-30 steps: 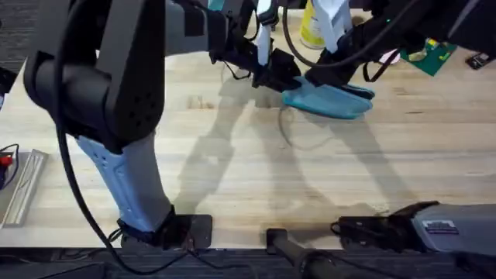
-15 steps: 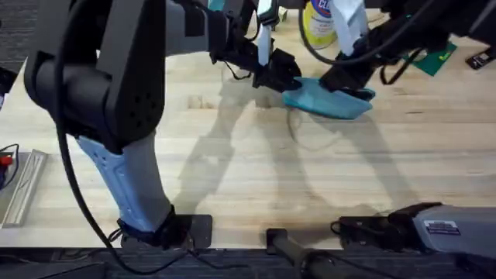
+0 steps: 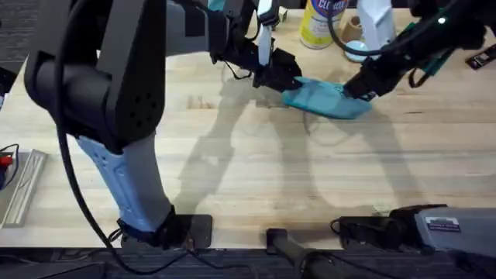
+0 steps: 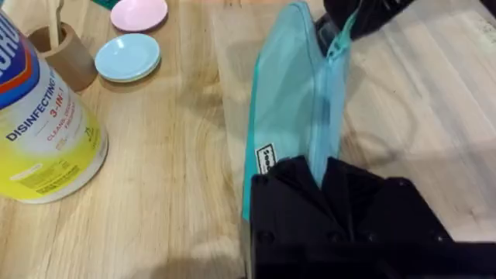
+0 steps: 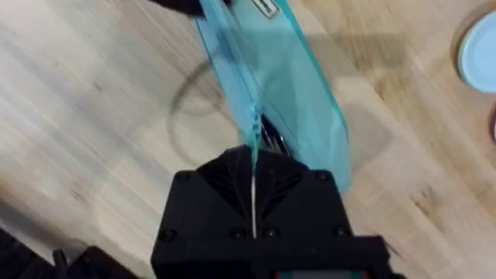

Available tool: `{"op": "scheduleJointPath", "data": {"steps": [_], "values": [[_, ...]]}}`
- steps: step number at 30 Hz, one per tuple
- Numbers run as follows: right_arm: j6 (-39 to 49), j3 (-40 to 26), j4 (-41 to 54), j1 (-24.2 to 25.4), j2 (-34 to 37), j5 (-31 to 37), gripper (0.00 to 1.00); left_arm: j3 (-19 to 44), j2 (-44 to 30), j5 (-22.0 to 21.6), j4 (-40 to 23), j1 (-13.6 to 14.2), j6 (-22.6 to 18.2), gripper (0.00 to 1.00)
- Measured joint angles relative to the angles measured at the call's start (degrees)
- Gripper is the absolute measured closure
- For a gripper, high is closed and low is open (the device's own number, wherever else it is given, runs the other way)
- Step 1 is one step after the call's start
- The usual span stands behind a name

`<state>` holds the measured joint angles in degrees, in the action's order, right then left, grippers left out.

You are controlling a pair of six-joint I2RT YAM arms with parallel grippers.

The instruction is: Unzip the bag, pick up the pens from the table one at a time and place them inside, then zip the bag closed.

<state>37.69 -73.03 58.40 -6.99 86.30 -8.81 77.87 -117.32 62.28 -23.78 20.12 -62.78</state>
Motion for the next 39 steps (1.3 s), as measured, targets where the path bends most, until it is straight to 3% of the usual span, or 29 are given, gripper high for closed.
{"op": "scheduleJointPath", "data": {"steps": [23, 32, 39], "values": [[3.1, -0.1, 3.1, 18.0, 0.0, -1.7, 0.968, 0.0, 0.0, -0.2, 0.3, -0.1, 0.0, 0.959], [4.6, 0.0, 4.3, 23.9, 0.1, -6.5, 0.968, 0.0, 0.0, 0.0, 0.4, 0.7, 0.0, 0.959], [4.0, 5.0, -0.3, 28.7, 2.2, -7.6, 0.967, 0.0, 0.0, 0.0, 0.4, 0.9, 0.0, 0.959]]}}
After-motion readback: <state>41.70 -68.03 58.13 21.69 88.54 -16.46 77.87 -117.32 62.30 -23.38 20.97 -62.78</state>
